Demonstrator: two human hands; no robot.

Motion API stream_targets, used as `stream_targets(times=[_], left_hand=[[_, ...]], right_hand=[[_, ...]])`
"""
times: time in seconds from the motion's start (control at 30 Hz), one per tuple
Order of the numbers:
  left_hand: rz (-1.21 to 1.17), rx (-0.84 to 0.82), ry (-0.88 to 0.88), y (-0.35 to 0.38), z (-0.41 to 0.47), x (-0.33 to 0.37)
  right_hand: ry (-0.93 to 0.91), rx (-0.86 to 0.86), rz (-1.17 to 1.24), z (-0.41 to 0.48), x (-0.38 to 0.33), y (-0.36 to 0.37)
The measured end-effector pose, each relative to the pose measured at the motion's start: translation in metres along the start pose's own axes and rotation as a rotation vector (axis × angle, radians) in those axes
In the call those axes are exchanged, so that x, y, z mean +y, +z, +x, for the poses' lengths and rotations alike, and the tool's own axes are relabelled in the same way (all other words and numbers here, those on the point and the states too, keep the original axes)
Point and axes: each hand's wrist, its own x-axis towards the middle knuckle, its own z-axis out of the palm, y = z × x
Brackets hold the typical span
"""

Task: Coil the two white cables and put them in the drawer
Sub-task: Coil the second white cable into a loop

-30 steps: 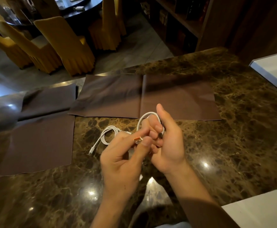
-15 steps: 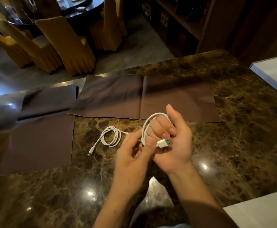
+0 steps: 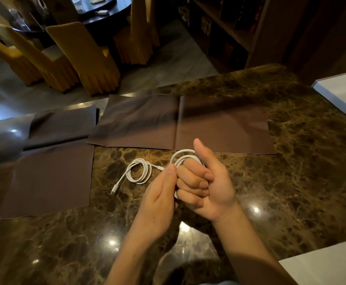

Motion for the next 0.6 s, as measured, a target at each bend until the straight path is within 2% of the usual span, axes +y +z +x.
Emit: stream_targets(times=[0.1,0.17,0.3,0.43,0.5,0.6], left_hand=[[-0.039,0.058,0.062,-0.001,-0.001,0.001],[-0.052,0.089,0.085,-0.002,0.000,-0.003],[-0.137,0.128,0.098,0.002,-0.008,-0.004],[-0.318,0.139,0.046,0.005,-0.012,0.004],[-0.273,0.149,0.063,0.003,-0.012,0.008],[-0.194,0.170,0.112,-0.002,-0.011,0.009]], right_hand=[[0.016,-0.033,0.037,0.003,0.003,0.003],[0.007,-0.019,-0.022,0.003,0.003,0.005],[-0.019,0.056,-0.314,-0.005,0.004,0.009],[-0.081,0.253,-0.545,-0.011,0.004,0.018],[-0.126,0.318,-0.733,-0.014,0.004,0.019],[-0.131,0.373,-0.773,-0.017,0.004,0.019]])
